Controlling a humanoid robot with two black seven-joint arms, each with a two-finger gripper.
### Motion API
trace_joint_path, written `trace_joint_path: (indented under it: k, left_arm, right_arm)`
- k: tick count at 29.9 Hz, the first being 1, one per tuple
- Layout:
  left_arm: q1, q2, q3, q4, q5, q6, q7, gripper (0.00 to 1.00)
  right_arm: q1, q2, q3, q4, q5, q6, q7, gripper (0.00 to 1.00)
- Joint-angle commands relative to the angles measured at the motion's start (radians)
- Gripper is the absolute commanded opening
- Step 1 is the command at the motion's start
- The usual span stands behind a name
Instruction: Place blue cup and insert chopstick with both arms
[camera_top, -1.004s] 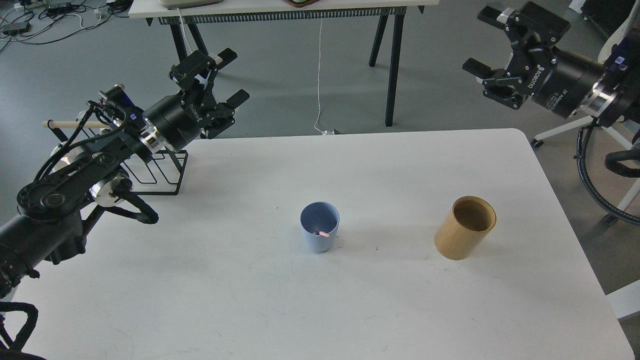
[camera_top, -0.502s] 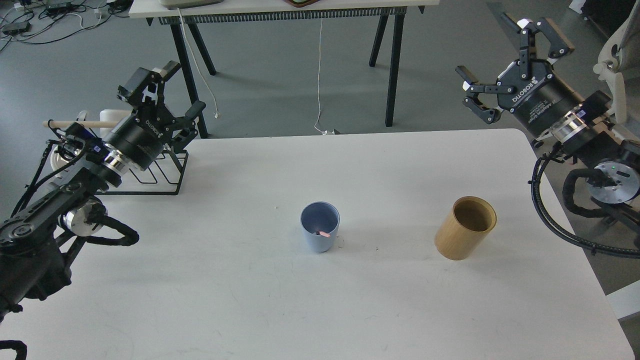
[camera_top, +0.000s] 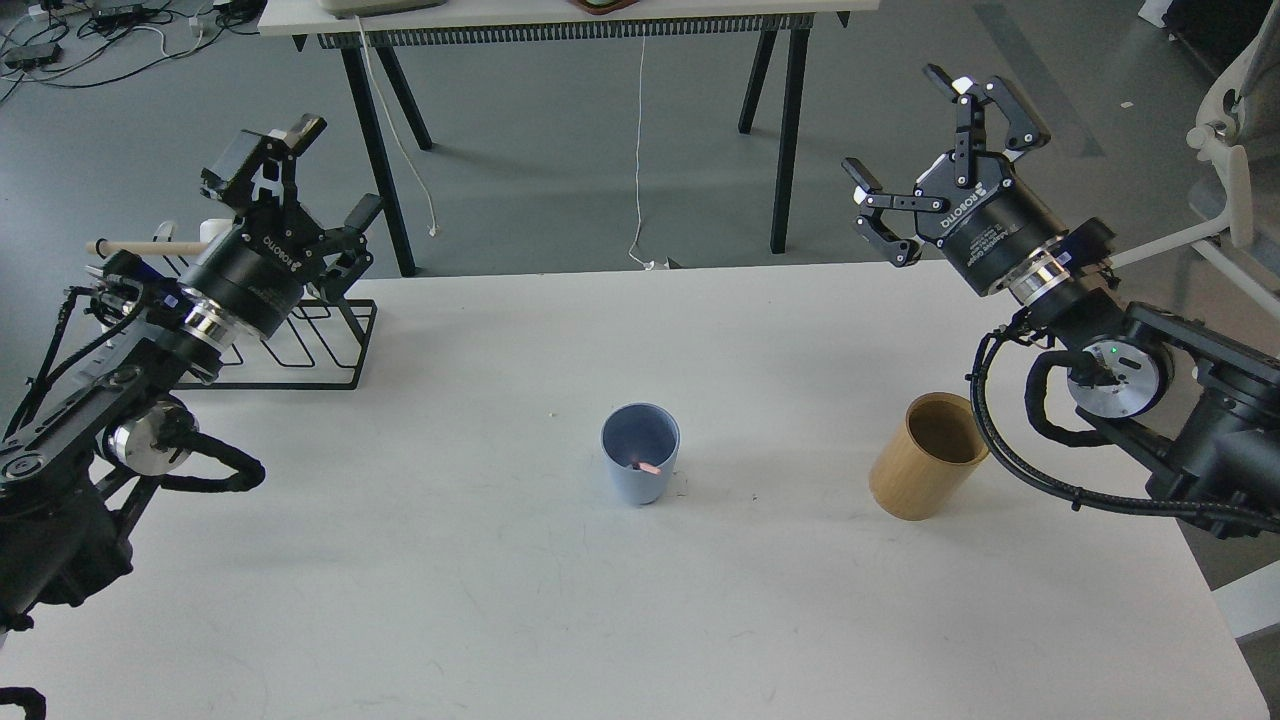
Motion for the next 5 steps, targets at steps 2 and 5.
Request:
trace_joint_path:
  k: [2, 5]
  left_arm:
    - [0.001, 0.025, -0.001, 0.0, -0.04, 0.0, 0.0, 0.98]
    - [0.001, 0.03, -0.001, -0.002, -0.04, 0.0, 0.0, 0.98]
  right_arm:
    - [-0.002, 0.022, 0.009, 0.006, 0.001, 0.0, 0.0, 1.0]
    - [-0.004, 0.024, 0.017, 0.014, 0.001, 0.0, 0.0, 1.0]
